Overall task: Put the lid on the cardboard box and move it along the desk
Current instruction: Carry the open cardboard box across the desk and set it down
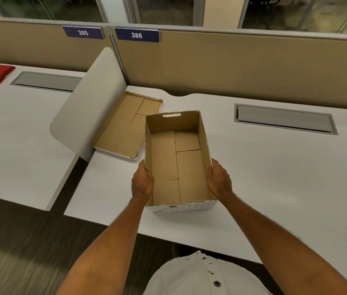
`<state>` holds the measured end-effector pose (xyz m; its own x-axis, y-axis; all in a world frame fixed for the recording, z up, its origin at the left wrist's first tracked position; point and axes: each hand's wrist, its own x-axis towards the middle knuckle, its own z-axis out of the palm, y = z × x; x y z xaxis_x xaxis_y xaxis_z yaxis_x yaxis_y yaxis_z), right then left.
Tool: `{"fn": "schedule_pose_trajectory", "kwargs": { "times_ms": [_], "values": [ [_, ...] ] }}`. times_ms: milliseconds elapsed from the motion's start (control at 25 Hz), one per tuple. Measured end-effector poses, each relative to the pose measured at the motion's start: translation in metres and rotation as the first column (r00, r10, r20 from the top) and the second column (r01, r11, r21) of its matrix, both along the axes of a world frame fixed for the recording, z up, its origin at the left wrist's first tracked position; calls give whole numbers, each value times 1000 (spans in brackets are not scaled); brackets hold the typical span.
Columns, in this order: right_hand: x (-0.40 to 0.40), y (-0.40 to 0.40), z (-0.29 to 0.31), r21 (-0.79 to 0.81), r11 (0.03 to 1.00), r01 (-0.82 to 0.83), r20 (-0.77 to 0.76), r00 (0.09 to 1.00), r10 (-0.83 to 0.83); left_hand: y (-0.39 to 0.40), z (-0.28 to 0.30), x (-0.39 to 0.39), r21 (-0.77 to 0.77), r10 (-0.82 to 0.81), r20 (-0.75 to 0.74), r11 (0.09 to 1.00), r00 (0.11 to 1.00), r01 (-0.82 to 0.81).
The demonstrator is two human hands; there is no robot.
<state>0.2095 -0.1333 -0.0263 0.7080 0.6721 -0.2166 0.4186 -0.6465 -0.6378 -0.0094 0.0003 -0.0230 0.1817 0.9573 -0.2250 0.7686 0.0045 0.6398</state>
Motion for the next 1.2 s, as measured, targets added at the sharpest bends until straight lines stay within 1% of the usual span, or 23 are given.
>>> {"fn": "schedule_pose_trajectory", "kwargs": {
  "times_ms": [160,400,680,840,1000,1200],
  "values": [
    [13,-6,2,44,999,28,-4,1000,-28,3,0,14,21,-34,47,999,998,33],
    [58,-33,16,97,988,124,35,991,-128,-7,14,71,93,-131,116,988,985,120],
    [116,-81,22,130,961,245,94,962,-258,-26,23,148,84,-263,144,964,954,253],
    [142,-104,21,123,943,308,90,943,-319,-43,23,182,68,-310,157,951,938,303],
    [156,-117,16,113,941,319,69,942,-328,-56,20,197,57,-319,154,948,935,314],
    [160,-122,2,64,957,283,27,958,-285,-59,8,199,5,-337,130,941,933,339]
  ]
}}
